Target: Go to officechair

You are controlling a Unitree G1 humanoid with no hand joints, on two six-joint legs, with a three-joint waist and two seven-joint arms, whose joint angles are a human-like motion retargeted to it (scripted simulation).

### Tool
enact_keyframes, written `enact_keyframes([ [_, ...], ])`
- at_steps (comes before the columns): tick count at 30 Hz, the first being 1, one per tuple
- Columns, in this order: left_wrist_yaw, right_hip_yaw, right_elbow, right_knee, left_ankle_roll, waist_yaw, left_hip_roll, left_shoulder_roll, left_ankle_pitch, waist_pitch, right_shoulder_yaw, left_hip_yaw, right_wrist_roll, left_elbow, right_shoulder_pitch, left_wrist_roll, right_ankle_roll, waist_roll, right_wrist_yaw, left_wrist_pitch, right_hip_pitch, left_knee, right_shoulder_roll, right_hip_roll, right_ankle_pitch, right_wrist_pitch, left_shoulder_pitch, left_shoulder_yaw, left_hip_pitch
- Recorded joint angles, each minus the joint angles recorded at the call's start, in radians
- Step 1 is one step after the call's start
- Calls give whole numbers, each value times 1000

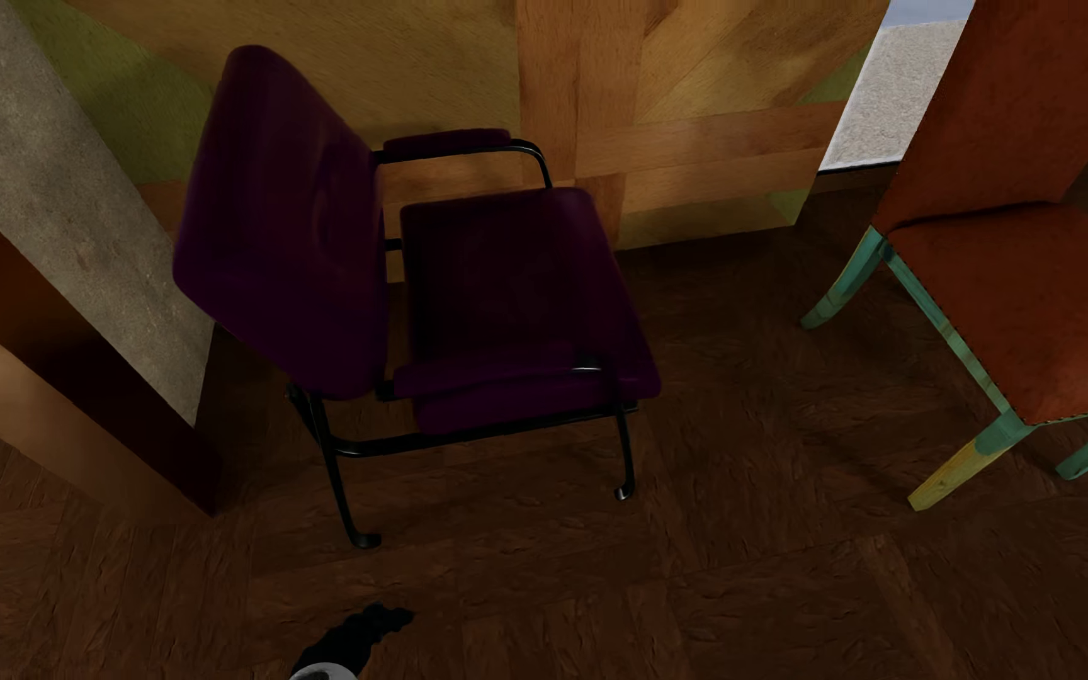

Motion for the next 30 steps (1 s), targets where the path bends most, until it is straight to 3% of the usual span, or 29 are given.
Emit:
enact_keyframes([
  [4, -11, -118, 20, -6, -66, 20, 78, 3, 15, 2, 78, -62, -54, 25, -30, 18, -89, -5, 20, 33, 62, 36, -11, 52, -86, -5, 43, 5, -6],
  [8, -90, -200, -8, -5, -114, 28, 174, 26, 47, 11, 137, -146, -63, 76, -62, 56, -148, 16, -5, 53, 92, 75, -17, 142, -119, -25, 79, -36, -44],
  [11, -125, -263, -28, -20, -118, 29, 232, 34, 83, 18, 141, -207, -24, 98, -82, 59, -194, 38, -25, 59, 108, 89, -9, 204, -132, -16, 90, -53, -83],
  [14, -130, -327, -13, -26, -81, 23, 291, 34, 112, 21, 135, -116, -17, 105, -87, 51, -228, 60, -35, 62, 110, 94, -22, 230, -143, -30, 89, -71, -114],
  [15, -130, -344, -9, -27, -66, 23, 292, 33, 95, 21, 136, -97, -17, 107, -91, 47, -237, 65, -35, 61, 109, 114, -25, 232, -146, -30, 83, -77, -127],
  [18, -124, -387, 8, -26, -122, 20, 187, 36, 9, 21, 140, -167, -20, 101, -102, 37, -253, 75, -30, 57, 111, 218, -37, 228, -148, -28, 65, -91, -160],
  [19, -121, -400, 6, -28, -104, 17, 156, 36, -12, 19, 149, -168, -21, 101, -113, 35, -257, 78, -27, 56, 113, 237, -36, 227, -148, -12, 56, -93, -154],
  [21, -108, -416, 6, -53, -39, 10, 167, 31, -11, 13, 157, -41, -18, 96, -125, 27, -262, 85, -26, 50, 120, 183, -43, 221, -141, 5, 47, -96, -107],
  [22, -101, -415, 9, -60, -28, 13, 158, 28, -4, 10, 154, -25, -14, 95, -131, 25, -264, 86, -27, 47, 122, 139, -44, 218, -137, 12, 43, -101, -86],
  [30, -91, -428, 49, -97, -64, 18, 103, 35, 59, -2, 132, -28, 0, 97, -151, 13, -273, 71, -27, 52, 121, -12, -9, 191, -120, 34, 16, -122, -41],
])
